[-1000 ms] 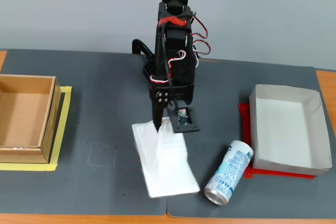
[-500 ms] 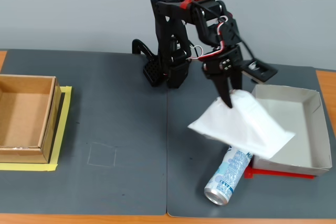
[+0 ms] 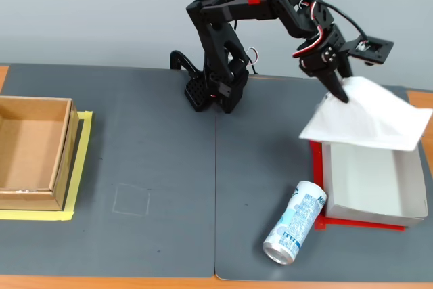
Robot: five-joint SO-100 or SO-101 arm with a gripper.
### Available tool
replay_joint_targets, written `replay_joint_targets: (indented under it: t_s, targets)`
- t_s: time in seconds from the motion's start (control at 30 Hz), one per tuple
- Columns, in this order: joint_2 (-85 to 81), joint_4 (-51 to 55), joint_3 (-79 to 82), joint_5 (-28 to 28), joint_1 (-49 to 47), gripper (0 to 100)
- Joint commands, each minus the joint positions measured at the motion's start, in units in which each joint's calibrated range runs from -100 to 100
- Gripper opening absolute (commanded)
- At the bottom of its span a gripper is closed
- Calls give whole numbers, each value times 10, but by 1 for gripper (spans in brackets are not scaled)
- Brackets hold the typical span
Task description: Pick the sandwich and put it in the gray box
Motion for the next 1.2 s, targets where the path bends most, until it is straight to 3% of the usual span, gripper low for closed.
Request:
replay_joint_targets:
  t_s: [0.0, 0.47, 0.83, 1.03, 1.17]
  targets:
    - [13, -62, -29, -38, -21, 2]
    - [116, -192, -28, -166, -44, 2]
    - [133, -193, -19, -209, -36, 2]
    - [132, -192, -19, -208, -37, 13]
    - [127, -192, -18, -205, -37, 13]
